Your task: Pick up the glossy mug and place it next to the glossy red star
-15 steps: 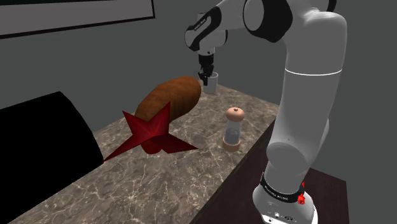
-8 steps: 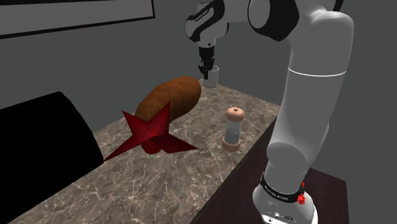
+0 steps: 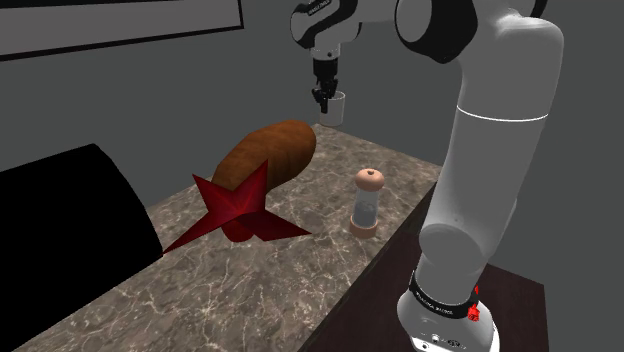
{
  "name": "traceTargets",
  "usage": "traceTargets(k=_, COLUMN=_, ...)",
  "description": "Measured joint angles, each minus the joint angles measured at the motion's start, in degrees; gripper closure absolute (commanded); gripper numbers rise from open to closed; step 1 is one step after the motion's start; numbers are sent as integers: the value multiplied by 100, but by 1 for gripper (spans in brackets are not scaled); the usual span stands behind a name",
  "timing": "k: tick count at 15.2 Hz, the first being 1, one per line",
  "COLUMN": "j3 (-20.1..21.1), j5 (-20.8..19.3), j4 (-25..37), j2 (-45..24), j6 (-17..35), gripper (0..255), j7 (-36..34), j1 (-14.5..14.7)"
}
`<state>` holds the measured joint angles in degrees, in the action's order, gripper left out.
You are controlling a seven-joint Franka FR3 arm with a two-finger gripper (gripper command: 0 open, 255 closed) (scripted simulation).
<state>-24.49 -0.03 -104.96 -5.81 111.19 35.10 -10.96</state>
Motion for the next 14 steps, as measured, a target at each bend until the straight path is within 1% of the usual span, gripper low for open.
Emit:
traceTargets(k=10, j3=1, j5=-45, j4=647, j2=105, j6=-743, gripper=255, j7=-22, j1=14)
traceTargets(k=14, j3=0, j5=-33, j4=1007, j2=77, j6=-1077, gripper=255, j7=-14, j1=10)
